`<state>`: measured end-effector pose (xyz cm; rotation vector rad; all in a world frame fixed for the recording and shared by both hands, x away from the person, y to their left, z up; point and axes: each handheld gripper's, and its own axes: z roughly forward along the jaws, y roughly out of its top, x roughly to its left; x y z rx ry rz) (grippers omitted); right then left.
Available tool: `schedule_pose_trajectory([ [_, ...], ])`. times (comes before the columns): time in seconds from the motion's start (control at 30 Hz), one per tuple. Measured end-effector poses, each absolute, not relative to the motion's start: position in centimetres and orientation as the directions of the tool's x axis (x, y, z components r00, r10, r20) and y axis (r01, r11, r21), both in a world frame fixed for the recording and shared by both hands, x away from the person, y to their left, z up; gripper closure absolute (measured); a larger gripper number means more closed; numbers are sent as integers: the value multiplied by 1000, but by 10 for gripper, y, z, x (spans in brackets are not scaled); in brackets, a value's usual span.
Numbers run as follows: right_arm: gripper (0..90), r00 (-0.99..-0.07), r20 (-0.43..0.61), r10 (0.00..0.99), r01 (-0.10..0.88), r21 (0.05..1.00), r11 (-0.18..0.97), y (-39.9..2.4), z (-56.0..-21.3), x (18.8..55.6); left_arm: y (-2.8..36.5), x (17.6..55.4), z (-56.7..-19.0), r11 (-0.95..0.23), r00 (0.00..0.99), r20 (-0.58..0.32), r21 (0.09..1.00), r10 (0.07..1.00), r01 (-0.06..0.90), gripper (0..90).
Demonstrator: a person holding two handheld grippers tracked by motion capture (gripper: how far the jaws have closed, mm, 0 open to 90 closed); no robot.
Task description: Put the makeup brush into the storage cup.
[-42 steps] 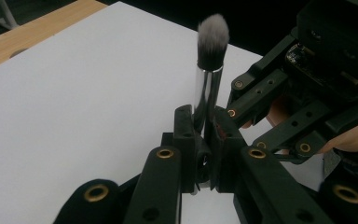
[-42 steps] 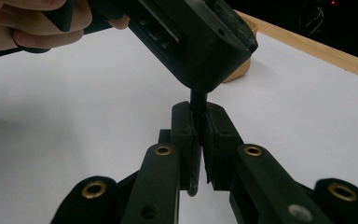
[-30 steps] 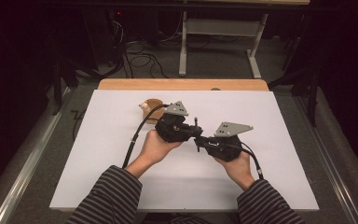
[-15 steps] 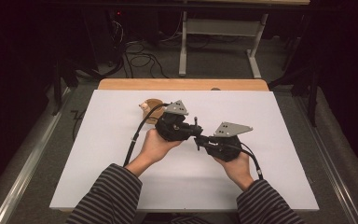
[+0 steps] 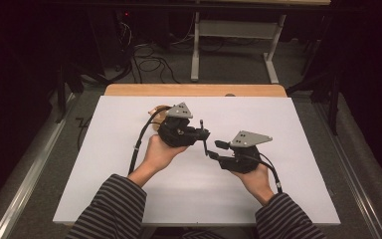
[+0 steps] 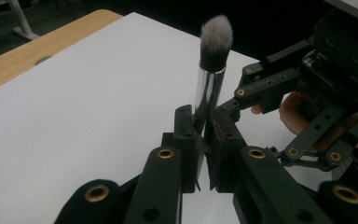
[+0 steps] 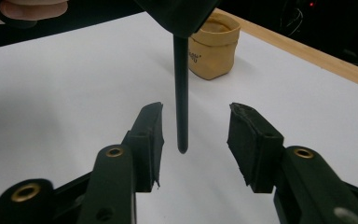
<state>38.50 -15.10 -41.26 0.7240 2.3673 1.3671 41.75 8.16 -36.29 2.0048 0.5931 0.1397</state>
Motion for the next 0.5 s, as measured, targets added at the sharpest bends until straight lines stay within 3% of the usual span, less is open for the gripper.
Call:
schedule_pose_trajectory([
  [0.5,515,-798,30,603,283,900,330,-176,-408,375,94,415,-357,-373,866,-141,861,479,346,835],
])
